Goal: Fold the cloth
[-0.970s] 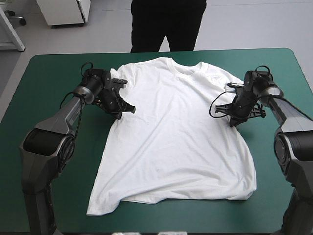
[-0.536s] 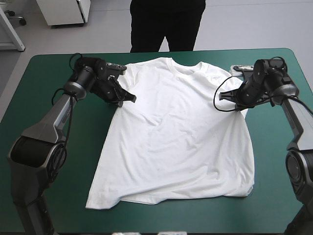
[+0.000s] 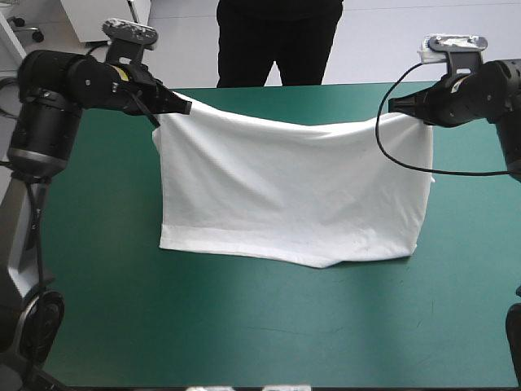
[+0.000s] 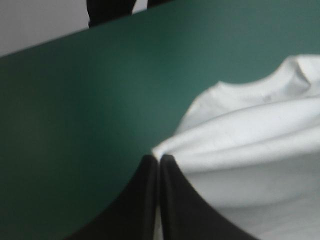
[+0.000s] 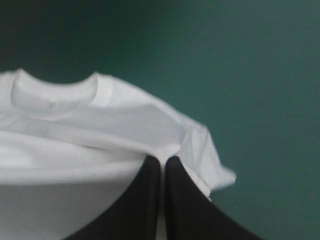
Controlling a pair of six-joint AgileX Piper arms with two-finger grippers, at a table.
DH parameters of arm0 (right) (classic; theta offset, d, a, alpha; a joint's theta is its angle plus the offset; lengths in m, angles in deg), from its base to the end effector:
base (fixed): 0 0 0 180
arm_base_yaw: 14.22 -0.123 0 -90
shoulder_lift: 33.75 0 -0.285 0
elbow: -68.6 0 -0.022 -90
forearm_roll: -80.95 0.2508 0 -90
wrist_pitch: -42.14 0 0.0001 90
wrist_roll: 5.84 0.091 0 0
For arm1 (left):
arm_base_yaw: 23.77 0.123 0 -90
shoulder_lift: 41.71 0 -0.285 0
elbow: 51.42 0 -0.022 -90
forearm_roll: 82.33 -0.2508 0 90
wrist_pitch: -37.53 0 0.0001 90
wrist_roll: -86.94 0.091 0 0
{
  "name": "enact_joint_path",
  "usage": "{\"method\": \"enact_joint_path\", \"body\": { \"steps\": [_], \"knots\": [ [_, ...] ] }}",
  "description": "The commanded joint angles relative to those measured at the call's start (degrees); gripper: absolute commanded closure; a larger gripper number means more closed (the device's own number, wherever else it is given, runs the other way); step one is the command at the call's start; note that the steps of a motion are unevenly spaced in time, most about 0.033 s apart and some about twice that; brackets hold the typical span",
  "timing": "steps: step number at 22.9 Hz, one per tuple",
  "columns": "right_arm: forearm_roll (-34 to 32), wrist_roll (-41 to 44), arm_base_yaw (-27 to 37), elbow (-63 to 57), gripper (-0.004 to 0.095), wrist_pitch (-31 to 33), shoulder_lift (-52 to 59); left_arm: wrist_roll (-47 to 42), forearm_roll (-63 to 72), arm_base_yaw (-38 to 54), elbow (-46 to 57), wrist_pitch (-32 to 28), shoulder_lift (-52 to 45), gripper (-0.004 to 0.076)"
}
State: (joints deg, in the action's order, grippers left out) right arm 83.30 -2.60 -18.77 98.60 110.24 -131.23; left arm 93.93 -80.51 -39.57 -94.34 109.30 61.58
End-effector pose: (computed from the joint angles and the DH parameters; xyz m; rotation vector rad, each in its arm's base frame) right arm 0.3226 0.0292 0.4570 -0.0274 2.3683 0.1180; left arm 0.3264 -0.0952 0.4824 0.4600 2.2623 -0.1185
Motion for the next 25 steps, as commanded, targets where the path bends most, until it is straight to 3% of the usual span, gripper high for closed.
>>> {"method": "enact_joint_path", "body": {
  "steps": [1,6,12,25],
  "knots": [
    [-0.48,-1.18,-0.13,6.05,0.0925,-2.26,4.32,-0.52,-1.18,-0.12,-4.55,-2.99,-5.70,0.0733],
    [-0.48,-1.18,-0.13,13.56,0.0925,-2.06,7.11,-1.55,-1.39,-0.12,-7.68,-6.68,-10.10,0.0733],
    [-0.48,-1.47,-0.13,14.21,0.0925,-3.89,7.60,-1.55,-1.82,-0.12,-8.21,-7.75,-10.03,0.0733],
    [-5.92,-2.40,-0.03,14.21,0.0925,-28.94,-3.52,-5.65,-14.56,-0.12,-8.21,-37.58,2.27,0.0733]
  ]
}}
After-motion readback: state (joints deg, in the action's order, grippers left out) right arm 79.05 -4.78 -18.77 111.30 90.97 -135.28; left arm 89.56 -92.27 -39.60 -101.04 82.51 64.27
